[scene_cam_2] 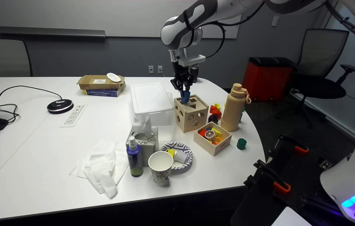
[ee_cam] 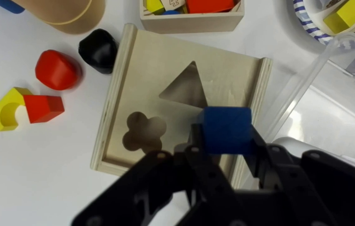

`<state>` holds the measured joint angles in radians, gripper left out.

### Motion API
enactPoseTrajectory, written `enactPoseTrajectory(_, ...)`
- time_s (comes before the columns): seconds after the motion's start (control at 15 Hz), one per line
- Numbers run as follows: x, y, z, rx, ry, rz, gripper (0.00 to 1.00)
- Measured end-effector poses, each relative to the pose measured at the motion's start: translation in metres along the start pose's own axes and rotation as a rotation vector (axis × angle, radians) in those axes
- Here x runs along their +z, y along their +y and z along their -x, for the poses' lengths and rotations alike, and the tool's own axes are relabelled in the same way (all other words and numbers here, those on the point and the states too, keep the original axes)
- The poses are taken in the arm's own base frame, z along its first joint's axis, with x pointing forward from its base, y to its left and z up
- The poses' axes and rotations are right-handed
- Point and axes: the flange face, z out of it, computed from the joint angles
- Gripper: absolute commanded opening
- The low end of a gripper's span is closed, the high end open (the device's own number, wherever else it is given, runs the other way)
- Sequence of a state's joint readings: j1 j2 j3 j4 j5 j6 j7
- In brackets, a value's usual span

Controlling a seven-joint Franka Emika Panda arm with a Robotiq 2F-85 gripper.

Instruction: Put the blue block into the shape sorting box

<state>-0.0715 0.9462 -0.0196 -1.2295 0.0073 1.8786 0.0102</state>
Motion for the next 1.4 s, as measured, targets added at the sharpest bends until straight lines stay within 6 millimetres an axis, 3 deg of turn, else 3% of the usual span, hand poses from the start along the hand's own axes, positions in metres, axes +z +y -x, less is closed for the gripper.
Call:
enactPoseTrajectory(0.47,0.010,0.012,-0.005,0.040,-0.006,0.001,0.09)
enactPoseTrajectory(1.4,0.012,0.010,-0.017,0.054,0.016,0.000,0.09)
